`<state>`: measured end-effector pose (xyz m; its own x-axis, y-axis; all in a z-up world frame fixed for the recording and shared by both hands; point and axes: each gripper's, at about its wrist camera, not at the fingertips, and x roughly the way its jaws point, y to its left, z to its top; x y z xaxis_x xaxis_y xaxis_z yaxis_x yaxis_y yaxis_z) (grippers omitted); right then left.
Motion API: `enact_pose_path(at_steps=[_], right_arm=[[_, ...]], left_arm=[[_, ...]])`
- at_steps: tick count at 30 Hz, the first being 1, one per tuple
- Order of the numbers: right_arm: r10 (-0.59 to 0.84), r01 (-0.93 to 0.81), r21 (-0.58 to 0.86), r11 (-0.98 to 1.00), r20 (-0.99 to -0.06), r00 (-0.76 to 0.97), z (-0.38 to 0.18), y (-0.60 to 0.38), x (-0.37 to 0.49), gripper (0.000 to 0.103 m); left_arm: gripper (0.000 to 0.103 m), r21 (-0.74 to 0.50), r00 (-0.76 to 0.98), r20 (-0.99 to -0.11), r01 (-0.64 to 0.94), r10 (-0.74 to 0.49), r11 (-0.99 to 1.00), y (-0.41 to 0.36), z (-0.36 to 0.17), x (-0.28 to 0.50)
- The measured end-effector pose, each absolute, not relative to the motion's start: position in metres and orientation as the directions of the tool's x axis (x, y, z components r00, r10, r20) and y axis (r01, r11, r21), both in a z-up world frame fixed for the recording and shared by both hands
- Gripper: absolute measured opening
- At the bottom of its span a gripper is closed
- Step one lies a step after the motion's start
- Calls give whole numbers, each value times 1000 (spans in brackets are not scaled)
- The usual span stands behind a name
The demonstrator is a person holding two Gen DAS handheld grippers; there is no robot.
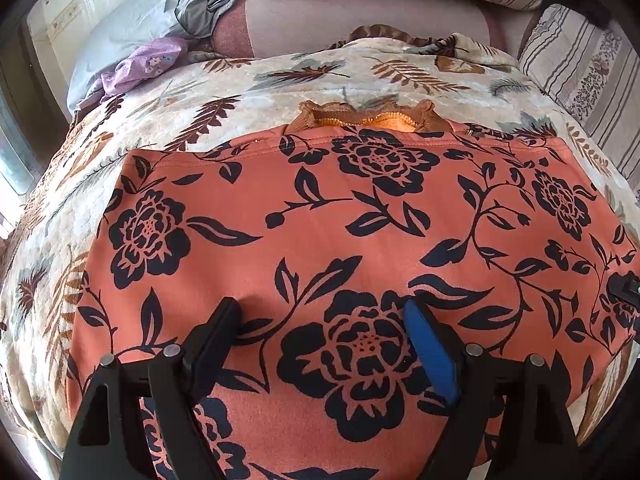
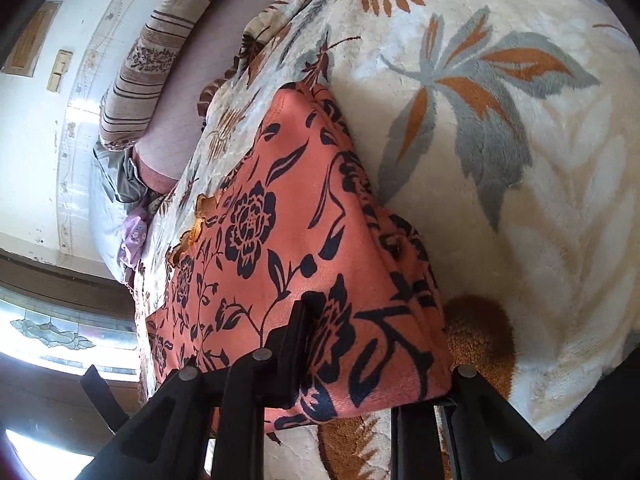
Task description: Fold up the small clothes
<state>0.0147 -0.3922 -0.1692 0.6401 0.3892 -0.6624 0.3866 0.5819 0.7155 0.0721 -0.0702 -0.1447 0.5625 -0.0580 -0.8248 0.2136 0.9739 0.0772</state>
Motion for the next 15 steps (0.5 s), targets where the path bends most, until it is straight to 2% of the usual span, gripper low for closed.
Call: enact_pose_path(at_steps=[7, 10, 13, 15], right_arm=[[441, 388, 768, 510, -621, 649, -177, -401, 10, 24], [439, 362, 767, 530, -613, 657, -173, -404, 7, 26], [372, 357, 703, 615, -658, 655, -160, -404, 2, 20], [353, 367, 669, 647, -689, 633, -158, -409, -5, 20]], left_arm=[[84, 72, 553, -831, 208, -57, 975, -70, -140, 72], [84, 24, 584, -805, 209, -105, 978, -71, -126, 67], [84, 94, 544, -837, 240, -54, 966, -83, -144, 72], [85, 86, 558, -827, 235, -61, 968, -81, -148, 72]])
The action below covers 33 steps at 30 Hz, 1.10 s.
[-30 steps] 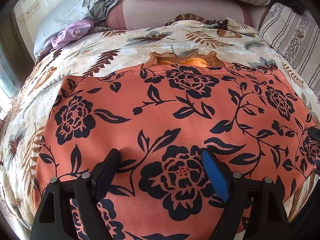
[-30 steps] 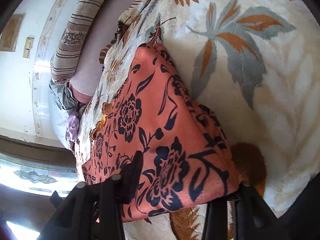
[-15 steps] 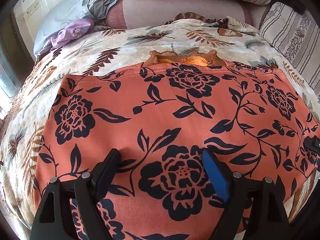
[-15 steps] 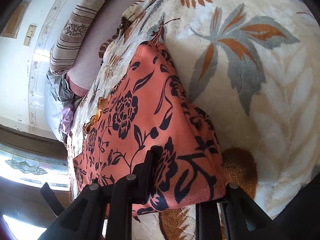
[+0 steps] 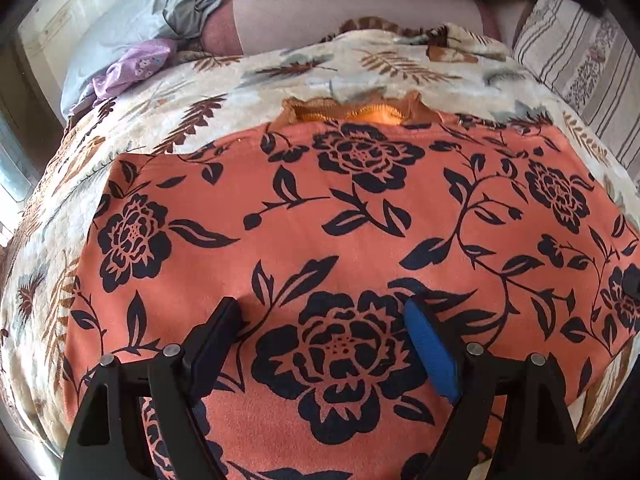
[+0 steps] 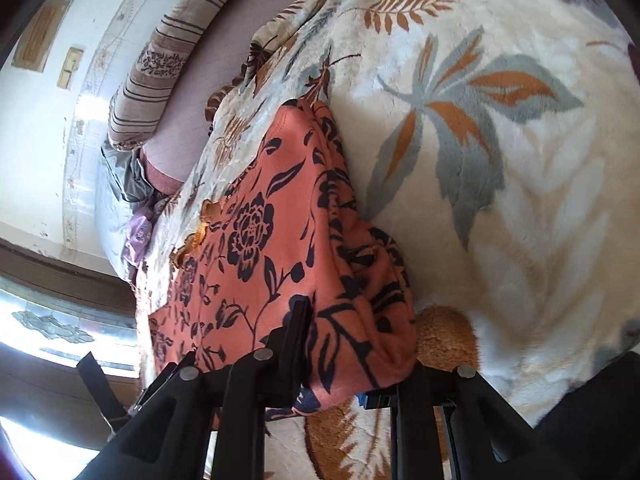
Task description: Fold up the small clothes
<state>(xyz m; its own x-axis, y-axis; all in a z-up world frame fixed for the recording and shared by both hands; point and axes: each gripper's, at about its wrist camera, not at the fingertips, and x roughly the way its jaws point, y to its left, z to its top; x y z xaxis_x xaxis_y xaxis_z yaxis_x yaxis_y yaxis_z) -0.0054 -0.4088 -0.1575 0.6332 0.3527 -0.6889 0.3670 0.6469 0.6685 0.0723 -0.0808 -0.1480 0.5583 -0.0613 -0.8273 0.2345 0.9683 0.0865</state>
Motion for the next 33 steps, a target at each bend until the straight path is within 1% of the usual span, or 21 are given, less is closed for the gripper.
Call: enact_pose_path(at_steps=[1, 2, 3, 5, 6, 7, 10, 13, 16, 17, 18, 19, 20, 21, 23, 25, 27, 29, 31, 32, 33], right_arm=[[361, 375, 667, 644, -697, 620, -159, -415, -11, 22], [373, 377, 673, 637, -697, 613, -160, -422, -16, 28], [362, 387, 668, 635, -700, 615, -158, -431, -23, 47], [310, 389, 677, 625, -673, 672, -146, -452, -34, 79], [293, 374, 681, 630, -654, 697, -137, -460, -34, 83], [294, 349, 684, 640, -639, 711, -128, -467, -27, 83], [375, 253, 711, 655, -598, 709, -114, -480, 17, 83], [444, 198, 699, 688, -620, 646, -117, -475, 81, 83], [442, 227, 631, 742, -715, 542, -138, -468, 137, 83], [442, 234, 623, 746, -727, 526, -144, -467, 149, 81], [456, 220, 623, 750, -729, 511, -147, -463, 159, 73], [463, 198, 611, 766, -739, 489, -146, -455, 165, 57], [449, 182, 579, 794, -762, 467, -144, -448, 169, 18], [408, 167, 538, 826, -775, 483, -139, -445, 169, 16], [321, 278, 498, 821, -806, 497, -148, -461, 167, 14], [350, 305, 561, 769, -769, 534, -154, -469, 160, 14], [300, 286, 500, 818, -794, 528, -145, -460, 155, 23], [219, 293, 437, 850, -801, 558, -127, -453, 144, 27], [192, 284, 439, 852, -768, 611, -106, -448, 129, 46], [212, 262, 470, 843, -737, 642, -96, -442, 121, 76], [232, 237, 499, 834, -705, 670, -87, -435, 114, 87]], left_arm=[[85, 88, 556, -829, 236, -60, 968, -80, -146, 72], [85, 91, 555, -830, 236, -57, 967, -80, -144, 72], [85, 98, 554, -831, 241, -54, 966, -80, -144, 72], [85, 112, 557, -829, 247, -47, 963, -81, -146, 74], [85, 112, 558, -828, 245, -46, 963, -80, -147, 75], [85, 113, 557, -829, 242, -43, 964, -81, -147, 76], [85, 114, 552, -833, 241, -39, 964, -84, -146, 77], [86, 105, 552, -833, 240, -47, 965, -84, -146, 76], [86, 101, 550, -834, 239, -49, 966, -84, -146, 76], [86, 100, 549, -834, 237, -49, 966, -83, -146, 77], [86, 97, 549, -835, 235, -49, 967, -83, -146, 77], [87, 95, 550, -834, 233, -50, 968, -82, -147, 78], [87, 94, 552, -832, 233, -52, 968, -82, -147, 78], [88, 94, 555, -830, 234, -54, 968, -81, -147, 77], [89, 93, 557, -829, 236, -56, 967, -81, -148, 78], [88, 79, 542, -838, 245, -69, 966, -80, -144, 81], [87, 35, 537, -836, 255, -112, 966, -70, -135, 81], [87, 9, 571, -811, 233, -129, 972, -49, -120, 79], [87, -41, 604, -782, 197, -154, 980, -17, -102, 77], [87, -63, 619, -770, 168, -155, 984, 2, -94, 78], [87, -83, 633, -760, 131, -148, 988, 23, -88, 82]])
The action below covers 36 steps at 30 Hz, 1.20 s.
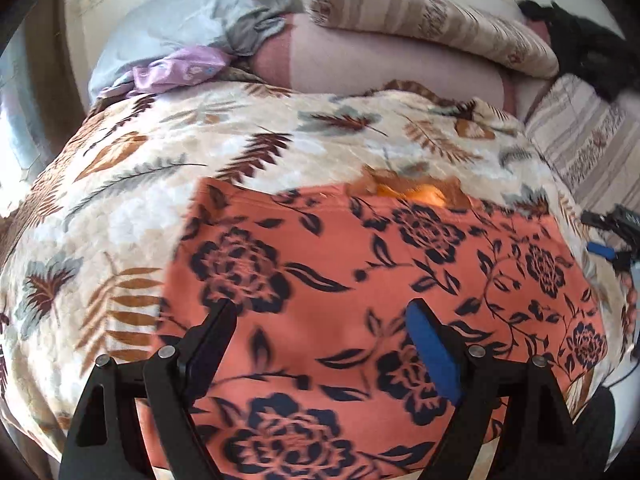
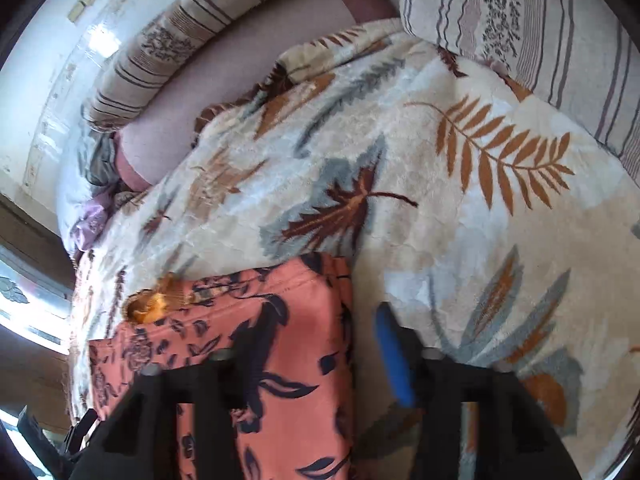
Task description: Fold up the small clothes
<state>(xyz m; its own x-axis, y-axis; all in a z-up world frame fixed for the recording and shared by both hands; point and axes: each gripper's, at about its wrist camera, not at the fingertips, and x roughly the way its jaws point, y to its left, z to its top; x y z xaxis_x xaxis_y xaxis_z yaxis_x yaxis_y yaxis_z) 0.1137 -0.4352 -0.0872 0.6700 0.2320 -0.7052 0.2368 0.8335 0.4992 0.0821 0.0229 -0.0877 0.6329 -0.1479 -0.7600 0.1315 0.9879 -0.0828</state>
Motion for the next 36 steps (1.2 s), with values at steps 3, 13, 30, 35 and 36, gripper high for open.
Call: enact_pose_path(at_steps=[3, 13, 30, 35, 36], right_arm=[[369, 116, 582, 805, -643, 671, -77, -403, 96, 87], [517, 112, 683, 722, -639, 570, -131, -344, 60, 87], [540, 252, 816, 520, -543, 643, -157, -406, 8, 86], [489, 234, 819, 524, -514, 705, -134, -416, -28, 86], [504, 223, 830, 512, -500, 704, -133, -415, -35, 86]], left_arm=[[87, -101, 610, -785, 43, -106, 994, 75, -82, 114], [56, -184, 370, -921, -144, -120, 972, 128, -150, 226], [66, -25, 464, -886, -43, -2, 999, 95, -139, 85], [67, -63, 533, -846, -121, 11, 991, 109, -116, 55], [67, -64, 558, -830, -119, 13, 991, 108, -108, 49]])
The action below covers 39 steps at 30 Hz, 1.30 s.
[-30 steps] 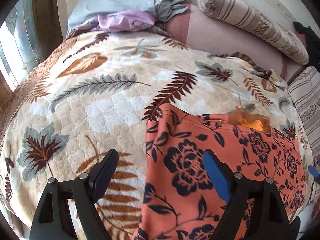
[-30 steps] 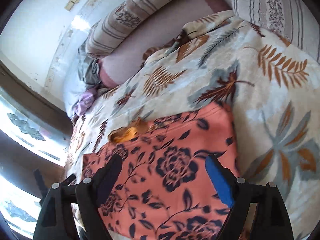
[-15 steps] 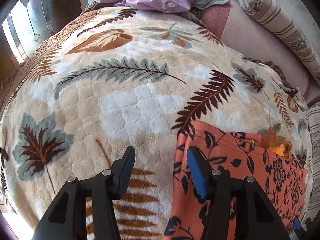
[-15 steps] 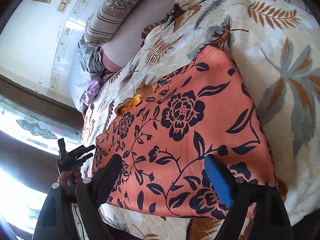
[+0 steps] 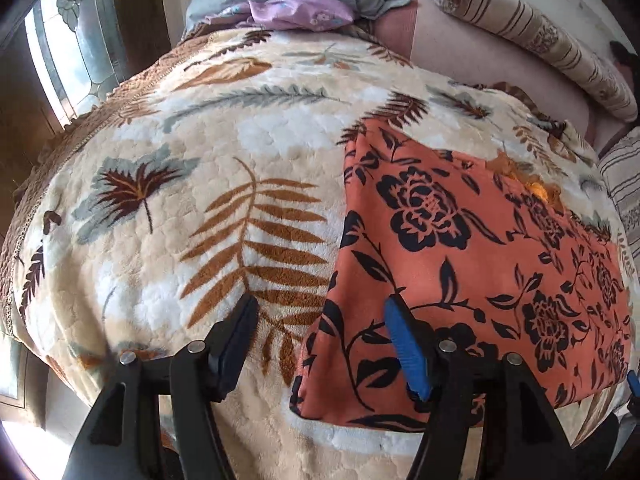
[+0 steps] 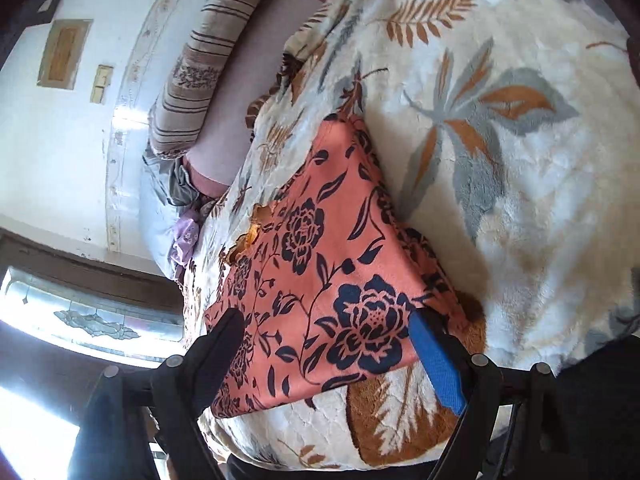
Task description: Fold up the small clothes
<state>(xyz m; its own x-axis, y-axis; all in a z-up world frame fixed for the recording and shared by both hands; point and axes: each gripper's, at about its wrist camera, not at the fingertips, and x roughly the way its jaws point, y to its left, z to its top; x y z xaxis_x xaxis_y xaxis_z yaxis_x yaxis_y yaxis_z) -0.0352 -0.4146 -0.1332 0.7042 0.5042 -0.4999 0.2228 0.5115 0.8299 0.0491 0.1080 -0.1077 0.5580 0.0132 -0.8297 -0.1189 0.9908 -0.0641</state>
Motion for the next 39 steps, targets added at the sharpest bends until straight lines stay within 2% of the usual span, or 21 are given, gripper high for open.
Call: enact_pose_path(at_steps=[6, 14, 16, 17, 18, 20, 23, 25, 26, 27, 28, 29, 34, 38, 39], right_arm=[[498, 330, 788, 519, -593, 633, -163, -399, -43, 86], [439, 352, 772, 529, -604, 665, -166, -396, -26, 84], [425, 372, 763, 528, -617, 663, -167, -396, -21, 64], [413, 388, 749, 538, -635, 653, -169, -397, -18, 41], [405, 395, 736, 550, -649, 645, -170, -397, -16, 28], [371, 401, 698, 593, -679, 633, -168, -395, -14, 20], [340, 404, 683, 609, -685, 645, -162, -395, -19, 20], [365, 400, 714, 575, -661, 656, -163, -396, -22, 26], [382, 386, 733, 560, -642, 665, -163, -397, -23, 40], [390, 373, 753, 543, -619, 682, -163, -397, -24, 77], [384, 360, 770, 526, -594, 707, -161, -397, -27, 92], [372, 357, 770, 529, -588, 719, -158, -398, -27, 97], [383, 366, 776, 515, -589, 712, -161, -402, -14, 92], [386, 373, 784, 497, -584, 714, -162, -405, -6, 73], [391, 373, 783, 497, -586, 709, -163, -405, -4, 73]], left_arm=[[68, -79, 583, -812, -53, -33, 995, 78, -96, 31], [68, -72, 578, -813, 28, -75, 997, 34, -96, 18], [68, -70, 580, -810, 45, -83, 997, 26, -96, 16], [68, -63, 578, -812, 50, -80, 997, 22, -98, 16], [68, -55, 573, -816, 54, -76, 997, 19, -100, 17], [68, -46, 565, -822, 60, -72, 997, 14, -104, 20], [68, -20, 566, -823, 65, -54, 998, 9, -107, 21], [68, -33, 575, -815, 64, -64, 997, 10, -105, 21], [68, -36, 577, -814, 62, -65, 997, 9, -105, 21], [68, -34, 573, -817, 58, -61, 998, 9, -106, 22], [68, -35, 569, -820, 57, -61, 998, 8, -106, 24], [68, -38, 566, -822, 58, -64, 998, 7, -107, 26], [68, -32, 575, -815, 70, -67, 997, -1, -106, 29], [68, -35, 566, -821, 71, -69, 997, -8, -109, 35], [68, -35, 565, -822, 74, -71, 997, -11, -109, 37]])
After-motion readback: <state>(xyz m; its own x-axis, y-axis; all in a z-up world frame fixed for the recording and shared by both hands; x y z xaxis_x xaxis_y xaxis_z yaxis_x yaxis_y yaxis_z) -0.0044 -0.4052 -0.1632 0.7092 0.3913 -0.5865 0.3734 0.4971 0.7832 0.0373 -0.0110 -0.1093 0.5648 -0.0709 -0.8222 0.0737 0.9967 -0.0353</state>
